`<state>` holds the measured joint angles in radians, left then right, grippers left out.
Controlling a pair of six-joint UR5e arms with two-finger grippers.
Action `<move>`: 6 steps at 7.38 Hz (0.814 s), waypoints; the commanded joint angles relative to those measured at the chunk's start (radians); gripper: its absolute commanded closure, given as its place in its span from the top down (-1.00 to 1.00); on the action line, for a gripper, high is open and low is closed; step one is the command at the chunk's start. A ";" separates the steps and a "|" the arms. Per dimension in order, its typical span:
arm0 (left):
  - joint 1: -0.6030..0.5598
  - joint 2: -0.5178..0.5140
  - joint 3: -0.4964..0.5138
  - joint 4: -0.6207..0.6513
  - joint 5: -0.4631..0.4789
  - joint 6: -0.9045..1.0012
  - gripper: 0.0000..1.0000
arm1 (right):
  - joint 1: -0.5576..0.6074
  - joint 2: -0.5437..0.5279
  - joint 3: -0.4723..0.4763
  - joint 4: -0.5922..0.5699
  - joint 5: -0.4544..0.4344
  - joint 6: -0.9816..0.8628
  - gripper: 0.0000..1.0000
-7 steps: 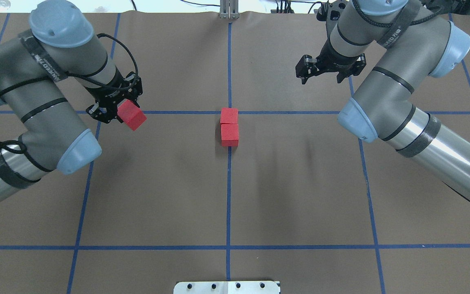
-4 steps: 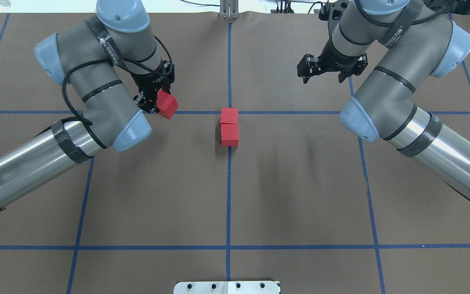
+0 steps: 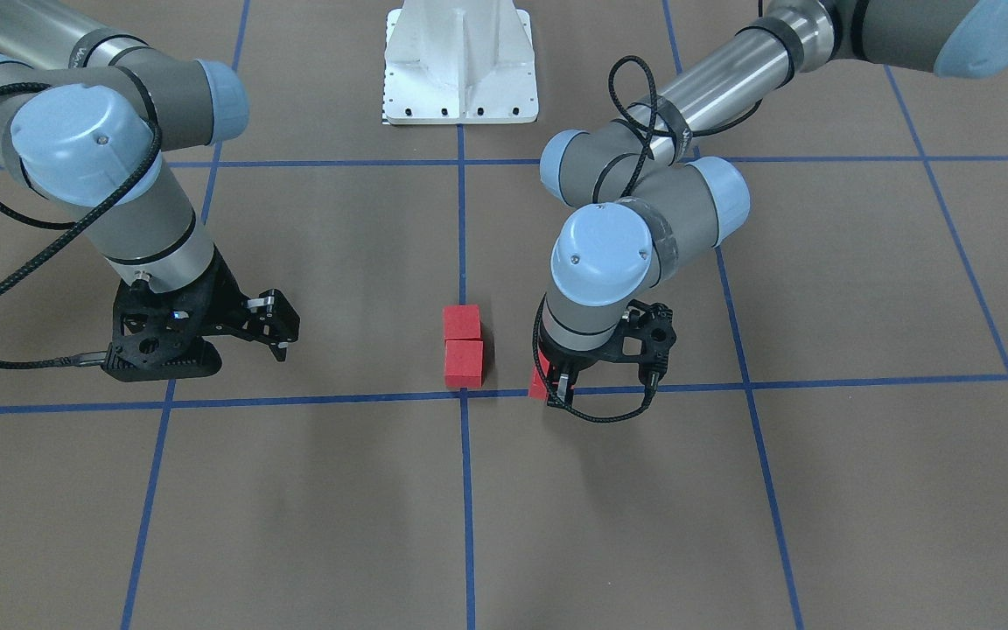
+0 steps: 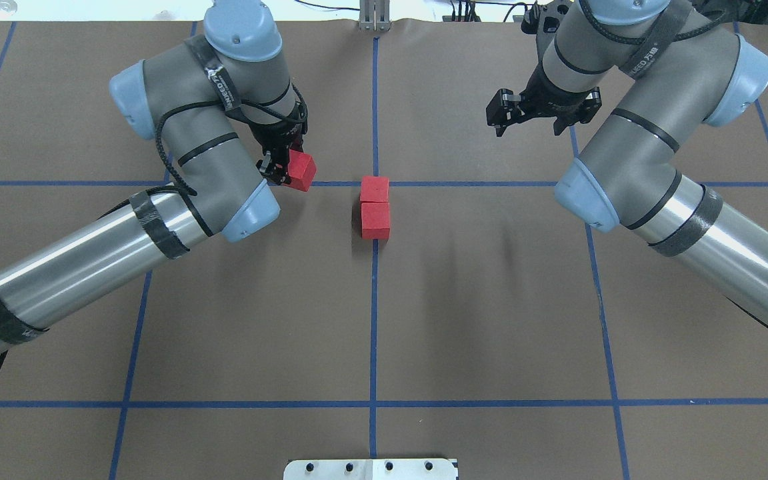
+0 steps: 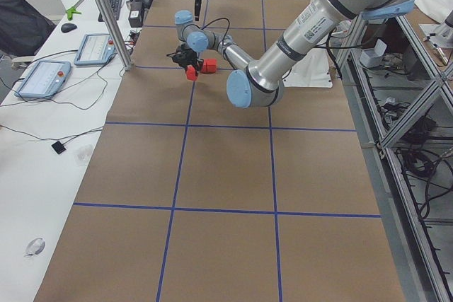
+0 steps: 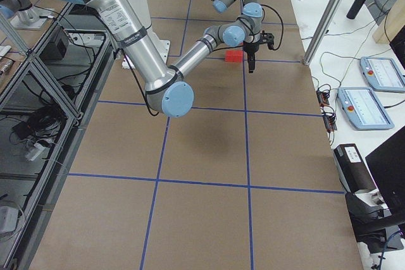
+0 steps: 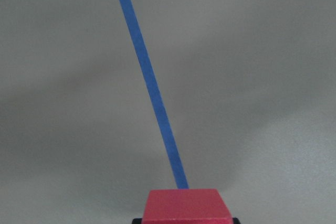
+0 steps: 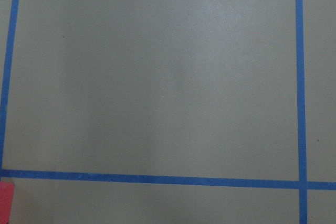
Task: Form red blocks into L shape at center
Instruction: 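Carry the red cube with the left gripper toward the center cubes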
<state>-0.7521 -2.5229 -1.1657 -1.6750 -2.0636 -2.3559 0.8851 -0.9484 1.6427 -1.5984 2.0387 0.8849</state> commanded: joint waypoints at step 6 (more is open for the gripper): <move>0.074 -0.094 0.110 0.033 0.057 -0.118 -1.00 | 0.002 -0.001 -0.001 0.000 0.000 0.002 0.98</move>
<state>-0.6966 -2.6154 -1.0545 -1.6604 -2.0067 -2.4742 0.8861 -0.9495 1.6421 -1.5984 2.0387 0.8856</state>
